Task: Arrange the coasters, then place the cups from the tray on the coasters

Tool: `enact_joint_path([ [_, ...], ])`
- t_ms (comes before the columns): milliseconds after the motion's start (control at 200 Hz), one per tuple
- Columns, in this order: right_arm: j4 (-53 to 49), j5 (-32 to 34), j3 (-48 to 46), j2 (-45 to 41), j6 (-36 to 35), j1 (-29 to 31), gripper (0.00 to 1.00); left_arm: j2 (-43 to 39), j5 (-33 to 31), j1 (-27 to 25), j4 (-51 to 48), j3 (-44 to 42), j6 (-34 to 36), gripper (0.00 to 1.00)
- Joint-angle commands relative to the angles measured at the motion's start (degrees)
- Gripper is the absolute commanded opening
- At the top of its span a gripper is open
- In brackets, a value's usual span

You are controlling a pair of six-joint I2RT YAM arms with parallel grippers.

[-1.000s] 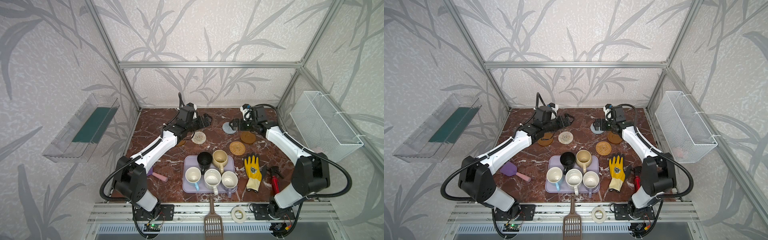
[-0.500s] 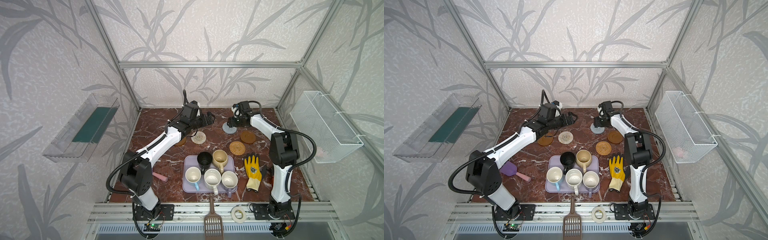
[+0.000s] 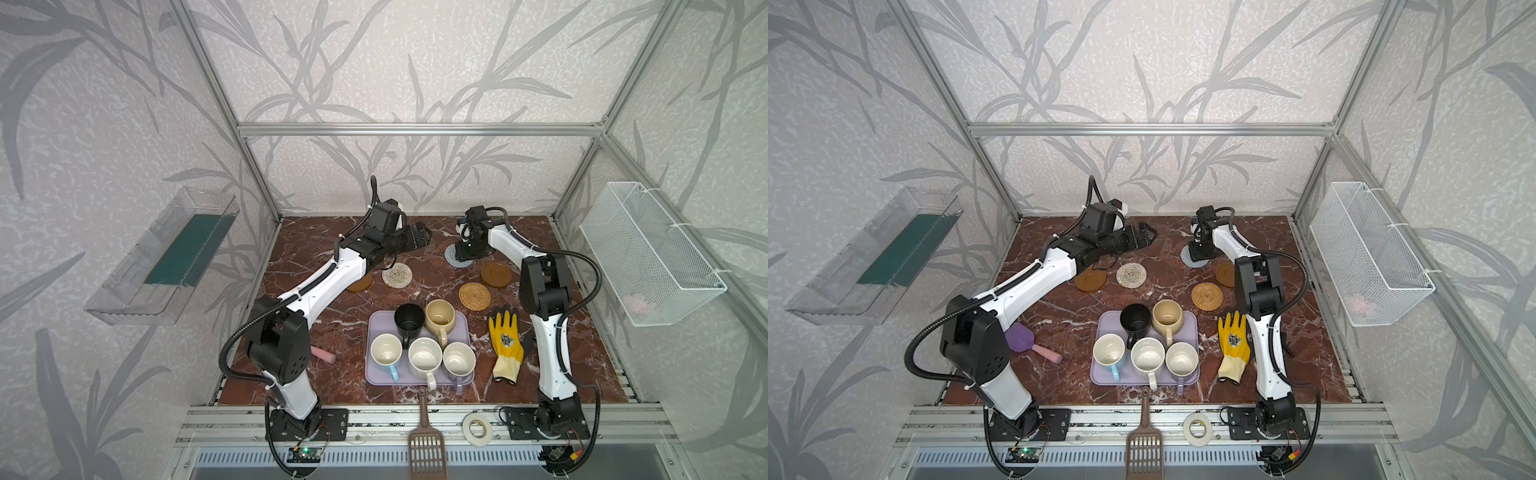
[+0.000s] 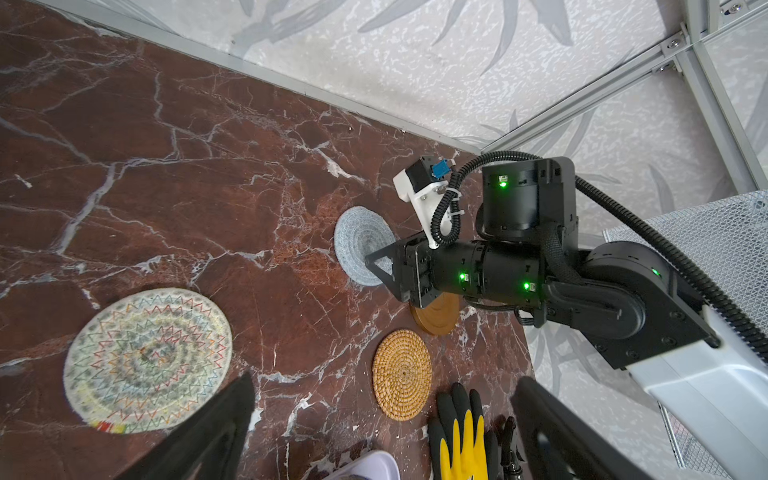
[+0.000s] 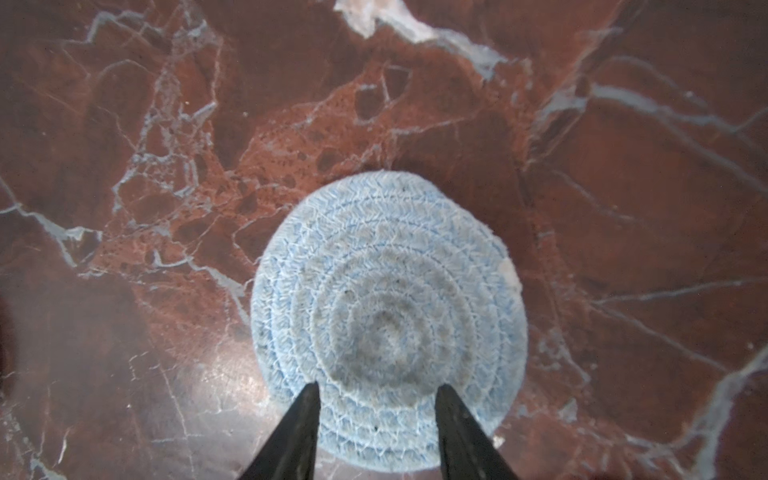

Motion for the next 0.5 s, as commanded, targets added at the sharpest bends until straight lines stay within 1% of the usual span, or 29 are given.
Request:
enact_joint_path([
  [0,-4.7,-0.4,3.6,2.2,-1.4,0.6,0.46,-0.7,-0.4,0.0,-1.7,1.0,-0.1,0.99],
  [95,-9.5,1.2,6.7,3.9,-3.4,2.0,0.45,-1.2,-0.4,0.0,-2.3,1.2,-0.1,1.00],
  [190,-10.9,1.7,7.0,3.9,-4.4,3.0,0.44,-1.6,0.4,0.0,-2.4,0.8,-0.5,0.99],
  [330,-13.1,0.1,7.0,3.2,-4.6,4.7,0.43,-3.8,0.2,0.0,-3.4,-1.9,-0.4,0.99],
  [395,-13.4,-0.2,6.0,2.6,-4.6,5.6,0.42,-4.9,-0.6,0.0,-5.6,-2.9,0.2,0.99],
  [495,-12.5,-2.6,4.3,2.3,-4.6,5.8,0.42,-6.0,-1.8,0.0,-9.1,-3.2,1.6,0.99],
])
